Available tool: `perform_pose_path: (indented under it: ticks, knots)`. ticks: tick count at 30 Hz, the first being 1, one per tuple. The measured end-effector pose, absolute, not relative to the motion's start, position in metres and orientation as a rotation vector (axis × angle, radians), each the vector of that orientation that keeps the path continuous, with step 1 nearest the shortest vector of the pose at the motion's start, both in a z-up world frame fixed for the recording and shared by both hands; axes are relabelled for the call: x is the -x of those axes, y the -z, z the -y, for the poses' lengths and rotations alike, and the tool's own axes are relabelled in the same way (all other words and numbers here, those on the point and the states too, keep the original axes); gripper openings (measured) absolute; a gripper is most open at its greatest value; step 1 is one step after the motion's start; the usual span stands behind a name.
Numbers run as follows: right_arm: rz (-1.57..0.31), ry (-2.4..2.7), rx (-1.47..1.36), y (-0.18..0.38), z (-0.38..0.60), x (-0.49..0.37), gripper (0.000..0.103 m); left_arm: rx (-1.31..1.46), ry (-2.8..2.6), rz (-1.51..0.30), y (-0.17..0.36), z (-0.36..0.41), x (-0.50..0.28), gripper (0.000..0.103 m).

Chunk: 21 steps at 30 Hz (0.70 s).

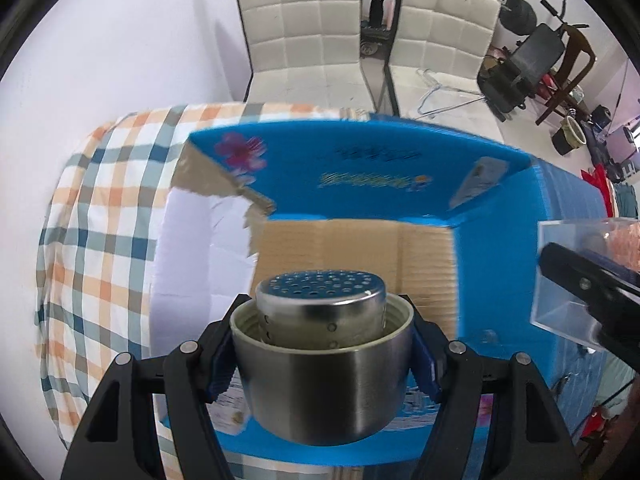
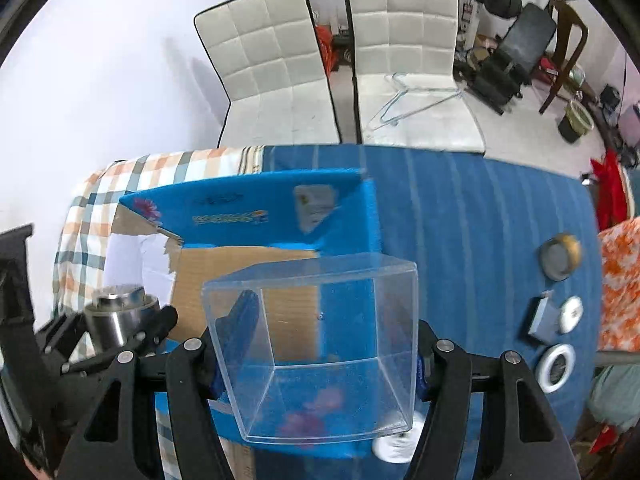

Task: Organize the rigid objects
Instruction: 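Lower the canister into the box with the left gripper while the right carries the cube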

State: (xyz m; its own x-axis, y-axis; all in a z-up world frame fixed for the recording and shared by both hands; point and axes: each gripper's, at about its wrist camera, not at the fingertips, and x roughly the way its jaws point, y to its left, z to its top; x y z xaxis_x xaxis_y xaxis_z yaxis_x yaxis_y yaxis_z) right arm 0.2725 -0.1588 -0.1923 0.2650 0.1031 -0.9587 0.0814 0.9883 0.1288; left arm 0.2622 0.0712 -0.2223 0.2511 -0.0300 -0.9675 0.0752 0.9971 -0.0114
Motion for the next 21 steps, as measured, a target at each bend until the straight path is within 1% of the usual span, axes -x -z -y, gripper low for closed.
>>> perform_pose_path:
  ticks: [5, 10, 14, 21]
  knots:
    - [-1.395, -0.008, -0.226, 0.248, 0.136, -0.296, 0.068, -0.043, 0.072, -1.367, 0.251, -0.091, -0.271, 0.069]
    - [-1.474, 0.028, -0.204, 0.297, 0.122, -0.318, 0.068, -0.033, 0.097, -1.403, 0.273, -0.096, -0.281, 0.069]
    - [-1.48, 0.078, -0.124, 0.321, 0.112, -0.334, 0.068, -0.034, 0.114, -1.424, 0.286, -0.094, -0.286, 0.069]
    - [-1.498, 0.1, -0.101, 0.352, 0.106, -0.348, 0.068, -0.023, 0.135, -1.452, 0.3, -0.093, -0.29, 0.069]
